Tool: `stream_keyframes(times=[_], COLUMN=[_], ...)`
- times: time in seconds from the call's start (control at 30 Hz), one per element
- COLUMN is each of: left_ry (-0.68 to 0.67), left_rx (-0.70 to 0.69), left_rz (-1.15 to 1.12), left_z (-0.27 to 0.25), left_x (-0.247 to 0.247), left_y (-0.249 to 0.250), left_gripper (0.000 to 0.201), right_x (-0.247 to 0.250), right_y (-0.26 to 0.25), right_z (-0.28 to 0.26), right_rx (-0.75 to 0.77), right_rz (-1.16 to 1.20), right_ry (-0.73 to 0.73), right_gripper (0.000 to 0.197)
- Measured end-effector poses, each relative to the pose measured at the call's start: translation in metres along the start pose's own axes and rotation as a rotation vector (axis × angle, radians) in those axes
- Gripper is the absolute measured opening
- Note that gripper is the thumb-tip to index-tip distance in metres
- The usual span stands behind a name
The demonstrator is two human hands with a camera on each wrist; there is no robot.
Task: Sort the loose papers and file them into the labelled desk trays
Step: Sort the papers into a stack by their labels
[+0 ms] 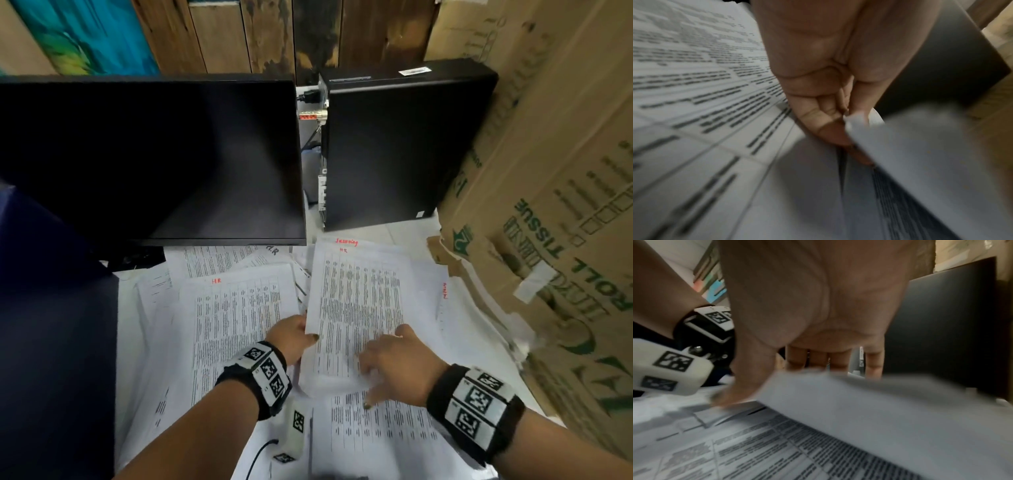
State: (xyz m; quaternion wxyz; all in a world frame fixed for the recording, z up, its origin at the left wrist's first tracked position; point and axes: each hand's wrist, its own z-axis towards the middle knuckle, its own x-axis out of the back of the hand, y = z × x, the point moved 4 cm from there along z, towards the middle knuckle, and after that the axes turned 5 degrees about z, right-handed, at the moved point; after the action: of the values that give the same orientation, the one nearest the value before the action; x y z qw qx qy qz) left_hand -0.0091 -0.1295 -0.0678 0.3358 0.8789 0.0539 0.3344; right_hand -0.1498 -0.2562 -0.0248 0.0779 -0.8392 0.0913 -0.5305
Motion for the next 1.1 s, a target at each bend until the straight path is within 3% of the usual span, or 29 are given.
stream_keyframes(times=[0.07,0.1,0.2,0.23,0.33,0.53,0.6,0.67,0.77,0.83,0.93,1.07,1.1], left_ry=[-0.053,-0.081,-0.186,-0.229,-0.275,-0.202,-0.21,-0.216,-0.21,-0.213,-0.209,-0.173,-0.165], left_rx=[0.01,0.014,0.046,0.045,-0.014,-0.111,-0.081,-0.022,0.089,0.155,0.265,0.382,0.406], left_rz=[0.002,0.011,-0.021,-0.03,0.004,-0.006,-0.052,-0.087,-0.163,-0.223,-0.27,-0.212,-0.177], left_z=[-0.002,-0.004,-0.009,-0.012,-0.017,-0.026,-0.03,-0.033,-0.04,-0.05,-0.062,-0.077,-0.08], left_x=[-0.007,-0.01,-0.019,-0.022,-0.023,0.002,0.016,0.029,0.046,0.056,0.07,0.088,0.092], left_y=[-0.004,-0.005,-0.007,-0.007,-0.005,-0.015,-0.026,-0.041,-0.069,-0.087,-0.116,-0.134,-0.134], left_gripper=[0.023,0.025,0.032,0.035,0.044,0.043,0.045,0.045,0.046,0.043,0.039,0.018,0.022], right_x=[0.002,0.004,0.014,0.017,0.026,0.033,0.032,0.037,0.037,0.031,0.018,0.017,0.02], right_y=[0.007,0.013,0.045,0.055,0.082,0.121,0.12,0.11,0.078,0.053,0.02,-0.009,-0.014], right_z=[-0.002,-0.001,0.006,0.01,0.024,0.035,0.042,0.05,0.067,0.082,0.103,0.112,0.113], right_rx=[-0.051,-0.077,-0.249,-0.307,-0.444,-0.782,-0.787,-0.732,-0.596,-0.512,-0.443,-0.481,-0.475], right_rz=[0.09,0.129,0.213,0.223,0.337,0.669,0.827,0.978,1.191,1.17,1.082,0.925,0.854], right_ry=[-0.118,-0.114,0.013,0.056,0.162,0.408,0.471,0.527,0.383,0.237,0.138,0.194,0.21], right_gripper=[0.082,0.085,0.043,0.038,0.052,0.077,0.078,0.062,0.04,0.035,0.043,0.043,0.048])
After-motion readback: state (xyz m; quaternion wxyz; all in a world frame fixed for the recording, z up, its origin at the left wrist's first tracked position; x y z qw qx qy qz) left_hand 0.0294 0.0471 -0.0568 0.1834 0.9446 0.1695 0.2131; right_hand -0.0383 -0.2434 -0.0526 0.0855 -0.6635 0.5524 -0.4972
